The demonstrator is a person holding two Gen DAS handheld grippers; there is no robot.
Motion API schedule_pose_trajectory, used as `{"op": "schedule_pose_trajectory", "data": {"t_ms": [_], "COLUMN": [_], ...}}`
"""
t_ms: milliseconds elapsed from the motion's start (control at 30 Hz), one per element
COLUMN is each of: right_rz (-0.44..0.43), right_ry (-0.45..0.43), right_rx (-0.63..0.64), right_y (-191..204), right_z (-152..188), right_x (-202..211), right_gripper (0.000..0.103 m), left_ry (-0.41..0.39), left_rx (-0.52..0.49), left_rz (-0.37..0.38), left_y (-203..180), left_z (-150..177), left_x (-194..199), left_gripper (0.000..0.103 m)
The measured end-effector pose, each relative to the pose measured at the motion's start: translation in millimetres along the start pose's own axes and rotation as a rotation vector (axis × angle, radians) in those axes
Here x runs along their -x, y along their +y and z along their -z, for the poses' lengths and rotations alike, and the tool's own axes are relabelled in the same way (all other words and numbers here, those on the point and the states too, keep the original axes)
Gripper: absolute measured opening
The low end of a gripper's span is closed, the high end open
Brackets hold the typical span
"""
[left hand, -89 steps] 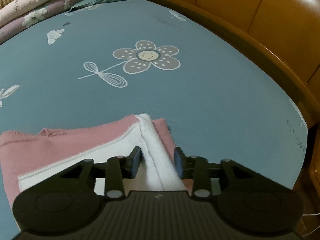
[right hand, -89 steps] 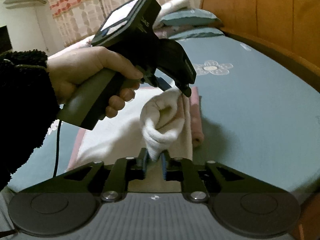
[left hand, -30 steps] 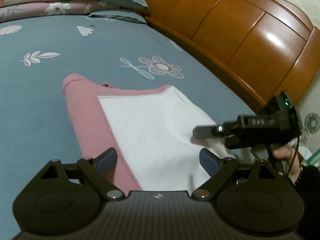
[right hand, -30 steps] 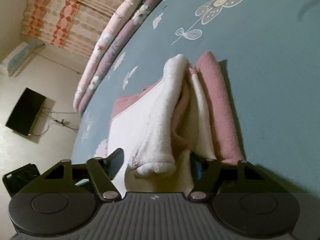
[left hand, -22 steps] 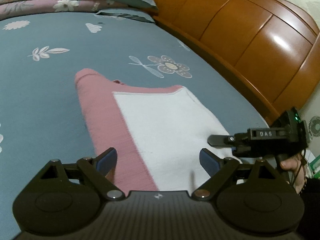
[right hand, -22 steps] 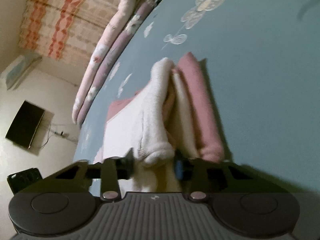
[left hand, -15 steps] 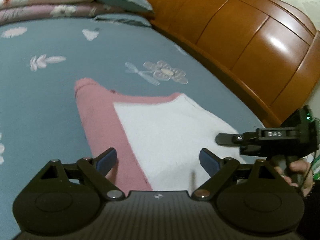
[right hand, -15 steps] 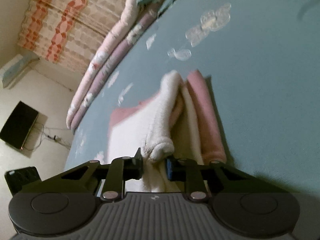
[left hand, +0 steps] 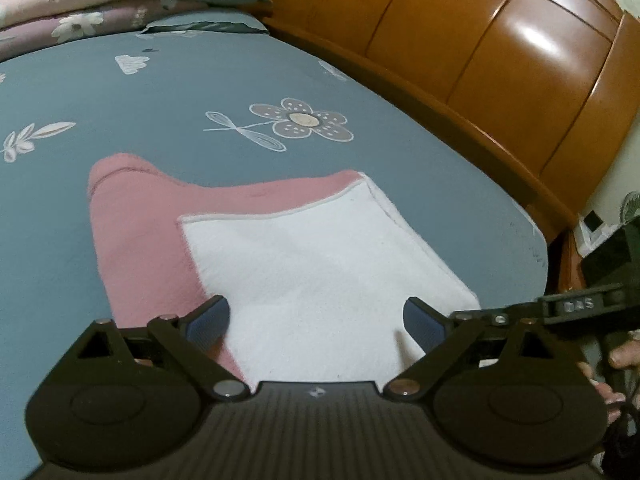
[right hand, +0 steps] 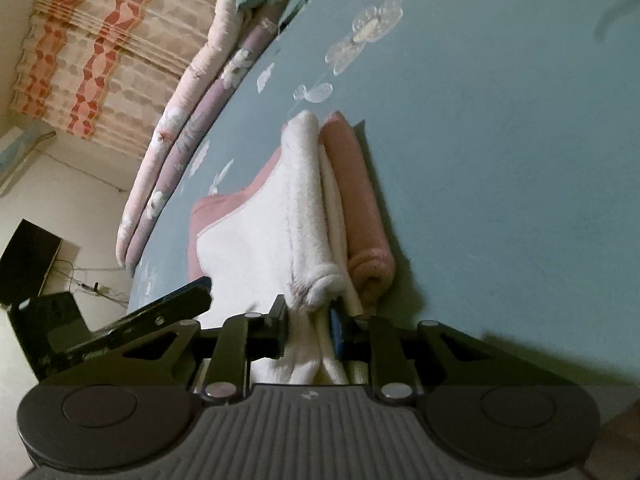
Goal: Fold clothes
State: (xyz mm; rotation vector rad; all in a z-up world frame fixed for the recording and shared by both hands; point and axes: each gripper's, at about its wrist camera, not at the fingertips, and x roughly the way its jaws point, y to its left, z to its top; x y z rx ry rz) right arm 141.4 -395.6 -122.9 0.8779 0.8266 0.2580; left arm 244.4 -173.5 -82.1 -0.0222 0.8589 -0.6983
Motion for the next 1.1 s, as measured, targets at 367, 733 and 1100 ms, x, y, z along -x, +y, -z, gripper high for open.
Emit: {"op": "schedule_pose_trajectory", "data": {"t_ms": [367, 733, 1100], "right_rz": [0.111, 0.208, 0.239], "right_ry": [-0.135, -0.111, -0.122], "right_rx": [0.343, 0.627, 0.699], "right_y": [60, 106, 80], "right_z": [-4, -11, 14], "right_x": [13, -53, -57], "right_gripper": [0.061, 0.072, 0.071], "left_ry": [-0.108, -0.170, -0.019], "left_rx": [-0.064, 0.035, 0.053], "left_rz": [-0.063, 0.024, -0.060], "left_y": [3, 41, 67], "left_z": [-5, -18, -43], "left_x": [47, 32, -50], "left_gripper": [0.094, 0.093, 0.092]}}
